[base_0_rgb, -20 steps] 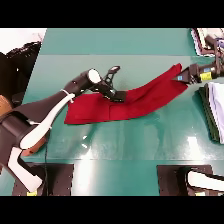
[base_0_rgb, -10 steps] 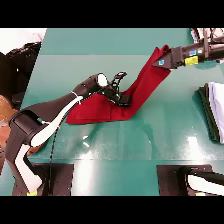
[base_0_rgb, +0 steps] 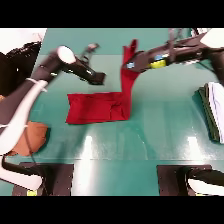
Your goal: Fold the shirts.
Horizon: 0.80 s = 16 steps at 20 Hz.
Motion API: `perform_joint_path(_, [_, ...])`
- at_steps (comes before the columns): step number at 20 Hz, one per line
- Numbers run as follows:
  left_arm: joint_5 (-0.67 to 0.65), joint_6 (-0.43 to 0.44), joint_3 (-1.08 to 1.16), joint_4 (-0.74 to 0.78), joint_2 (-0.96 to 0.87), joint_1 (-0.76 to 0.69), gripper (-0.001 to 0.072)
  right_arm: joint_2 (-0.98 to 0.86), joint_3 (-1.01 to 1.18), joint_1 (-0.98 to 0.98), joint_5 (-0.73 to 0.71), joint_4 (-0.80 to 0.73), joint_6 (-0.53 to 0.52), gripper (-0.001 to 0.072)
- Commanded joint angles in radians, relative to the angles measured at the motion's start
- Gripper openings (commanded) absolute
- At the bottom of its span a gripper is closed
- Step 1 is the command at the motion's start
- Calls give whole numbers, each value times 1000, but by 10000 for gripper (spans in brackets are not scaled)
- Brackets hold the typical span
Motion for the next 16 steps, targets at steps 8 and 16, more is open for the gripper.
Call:
perform_joint_path(8, [-102,10,1,158,356,371,27,-459,250,400,-190,194,-335,447])
perform_joint_path(16, [-145,10,0,152,360,377,26,-331,77,126,106,-71,-78,298])
